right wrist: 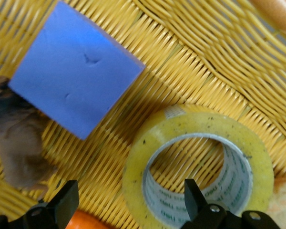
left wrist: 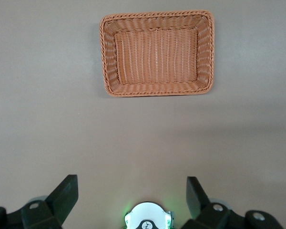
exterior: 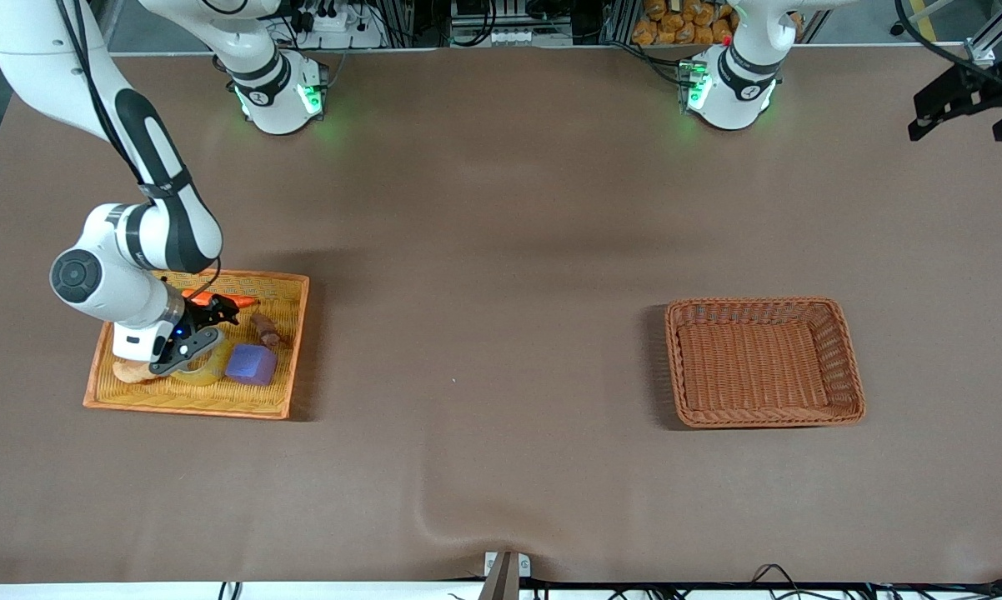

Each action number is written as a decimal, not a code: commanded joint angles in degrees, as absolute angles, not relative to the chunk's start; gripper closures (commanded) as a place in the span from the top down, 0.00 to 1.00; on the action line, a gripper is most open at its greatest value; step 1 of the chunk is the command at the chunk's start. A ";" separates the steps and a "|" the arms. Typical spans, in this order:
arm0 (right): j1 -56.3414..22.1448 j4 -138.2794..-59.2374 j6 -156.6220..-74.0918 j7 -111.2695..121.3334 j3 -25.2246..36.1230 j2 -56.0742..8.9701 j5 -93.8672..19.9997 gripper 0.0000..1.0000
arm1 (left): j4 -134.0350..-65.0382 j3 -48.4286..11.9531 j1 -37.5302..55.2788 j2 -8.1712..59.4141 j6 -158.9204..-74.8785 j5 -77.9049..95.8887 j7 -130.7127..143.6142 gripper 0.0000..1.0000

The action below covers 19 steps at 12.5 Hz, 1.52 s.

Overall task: Transfer tape with both arms
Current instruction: 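Reach the right gripper down to the yellow tape roll and grasp it, then lift the tape with the right gripper while the left gripper approaches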

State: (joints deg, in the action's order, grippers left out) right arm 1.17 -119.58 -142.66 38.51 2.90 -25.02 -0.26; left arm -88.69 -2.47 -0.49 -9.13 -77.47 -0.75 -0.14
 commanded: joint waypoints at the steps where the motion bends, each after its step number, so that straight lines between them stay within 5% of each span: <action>1: 1.94 -118.74 -143.00 38.94 2.37 -25.84 0.53 0.56 | -90.17 -2.73 -0.97 -10.11 -79.87 -1.85 0.27 1.00; 3: 2.02 -118.65 -142.74 38.41 2.37 -25.84 0.44 0.04 | -90.00 -2.64 -1.05 -8.80 -83.56 -1.50 0.26 1.00; 4: 2.11 -118.48 -142.73 38.32 2.37 -25.93 0.44 0.00 | -89.65 -2.64 -0.97 -7.92 -86.19 -1.15 0.44 1.00; 8: 2.73 -117.78 -139.95 38.50 2.29 -23.31 0.35 0.00 | -89.65 -2.11 -3.15 -7.38 -88.15 -0.70 -1.05 1.00; 14: -4.80 -96.01 -107.18 29.84 1.67 -21.09 -1.31 0.00 | -86.86 -2.46 -2.73 -3.79 -87.89 10.77 -3.12 1.00; 19: -22.98 -92.37 -109.49 0.09 1.76 -21.70 -5.81 0.00 | -84.82 -2.20 -3.51 -2.11 -88.68 34.50 2.46 1.00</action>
State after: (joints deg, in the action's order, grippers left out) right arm -16.66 -93.84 -108.14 11.08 1.03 -20.59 -5.55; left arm -86.67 -2.66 -2.85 -2.45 -88.69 28.34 1.37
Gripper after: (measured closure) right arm 0.780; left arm 0.000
